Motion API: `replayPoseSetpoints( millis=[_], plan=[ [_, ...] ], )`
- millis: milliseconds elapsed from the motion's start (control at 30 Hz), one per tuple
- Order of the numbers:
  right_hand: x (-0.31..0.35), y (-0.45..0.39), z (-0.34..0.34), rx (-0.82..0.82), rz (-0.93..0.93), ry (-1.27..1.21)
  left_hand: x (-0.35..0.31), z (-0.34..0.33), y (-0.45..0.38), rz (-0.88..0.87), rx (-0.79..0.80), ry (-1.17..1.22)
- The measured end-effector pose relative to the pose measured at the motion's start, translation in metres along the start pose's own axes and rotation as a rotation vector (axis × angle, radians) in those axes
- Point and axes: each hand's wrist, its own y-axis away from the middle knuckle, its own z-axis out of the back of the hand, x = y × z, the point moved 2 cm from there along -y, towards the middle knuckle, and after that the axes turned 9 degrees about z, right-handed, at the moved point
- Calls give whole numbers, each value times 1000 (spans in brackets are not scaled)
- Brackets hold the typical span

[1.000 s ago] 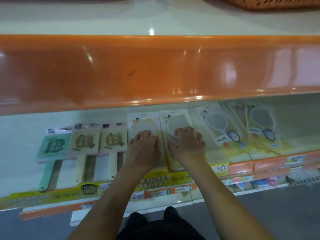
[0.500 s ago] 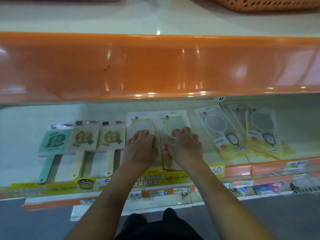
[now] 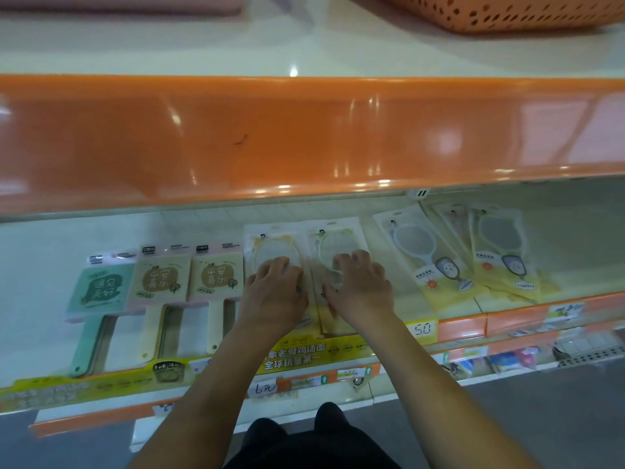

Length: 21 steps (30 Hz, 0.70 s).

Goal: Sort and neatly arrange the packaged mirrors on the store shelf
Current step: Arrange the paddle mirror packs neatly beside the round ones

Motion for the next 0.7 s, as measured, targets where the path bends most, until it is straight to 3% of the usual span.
replayPoseSetpoints(
  millis=[200,533,700],
  plan=[
    [-3,2,-1,2,-14,-44,-4,9,-7,-34,18,-2],
    [-26,28,3,-303,-95,-125,-39,-4,-11,-209,54,43],
    [-47,29,8,-325,-114,-118,-59,-12,-15,-262,74,24]
  ],
)
